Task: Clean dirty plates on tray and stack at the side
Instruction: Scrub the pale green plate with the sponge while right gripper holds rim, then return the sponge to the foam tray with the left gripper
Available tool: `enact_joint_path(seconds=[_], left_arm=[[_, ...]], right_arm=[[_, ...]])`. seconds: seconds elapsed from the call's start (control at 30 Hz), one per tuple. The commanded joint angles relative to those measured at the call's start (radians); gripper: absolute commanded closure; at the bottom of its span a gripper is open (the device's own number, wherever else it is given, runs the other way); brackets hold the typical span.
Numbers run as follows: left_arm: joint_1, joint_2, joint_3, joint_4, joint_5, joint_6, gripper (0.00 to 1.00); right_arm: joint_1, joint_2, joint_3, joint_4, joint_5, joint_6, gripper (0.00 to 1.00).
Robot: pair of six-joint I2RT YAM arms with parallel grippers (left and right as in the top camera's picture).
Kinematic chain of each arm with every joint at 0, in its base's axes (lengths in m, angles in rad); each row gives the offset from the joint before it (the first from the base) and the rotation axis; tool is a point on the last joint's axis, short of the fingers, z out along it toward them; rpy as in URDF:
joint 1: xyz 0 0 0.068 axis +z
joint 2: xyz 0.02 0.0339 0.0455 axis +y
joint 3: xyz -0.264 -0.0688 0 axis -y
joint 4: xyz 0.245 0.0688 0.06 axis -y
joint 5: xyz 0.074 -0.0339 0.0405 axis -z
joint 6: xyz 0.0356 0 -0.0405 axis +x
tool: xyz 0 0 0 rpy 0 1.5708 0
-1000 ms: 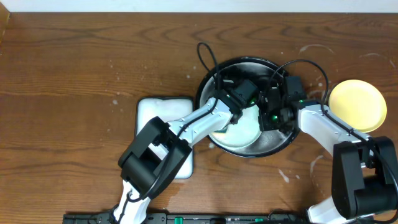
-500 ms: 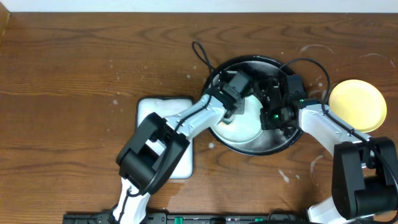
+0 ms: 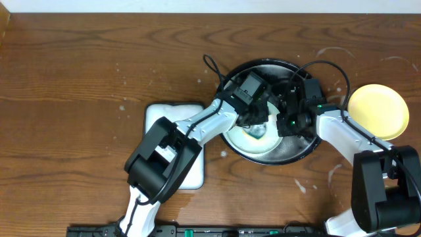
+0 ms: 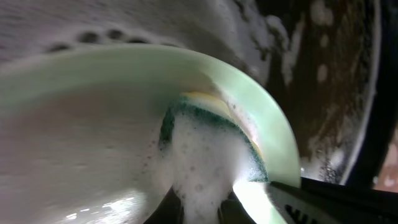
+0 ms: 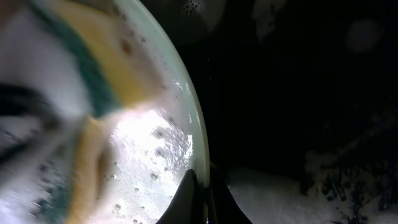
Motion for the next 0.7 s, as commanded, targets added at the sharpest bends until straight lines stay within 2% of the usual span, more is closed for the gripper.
enact_joint_path(seconds=[0.0,0.13,0.2,0.3,0.43,0.67], left_arm=[[-0.036,0.094,-0.029,-0.008,0.091,-0.025,0.9],[-0.014,0.134,-0.029,-0.011,0.09,-0.021,0.9],[0.011,0.137,-0.028,-0.02,0.075,0.025,0.92],[0.058,0.126,-0.028,-0.084,-0.086,0.108,0.92],[0.11,0.104,-0.016,-0.221,-0.386,0.123,0.93],[0.121,0.02,0.027,-0.32,-0.498,0.183,0.93]], right_arm=[[-0.002,0.027,-0.032,-0.027,0.024,-0.039,0.99],[-0.002,0.027,-0.032,-0.027,0.024,-0.038,0.99],[-0.002,0.027,-0.032,-0.027,0.024,-0.039,0.99],[-0.002,0.027,-0.032,-0.027,0.024,-0.038,0.99],[-0.002,0.027,-0.032,-0.027,0.024,-0.038,0.99],[-0.002,0.027,-0.032,-0.03,0.024,-0.037,0.99]])
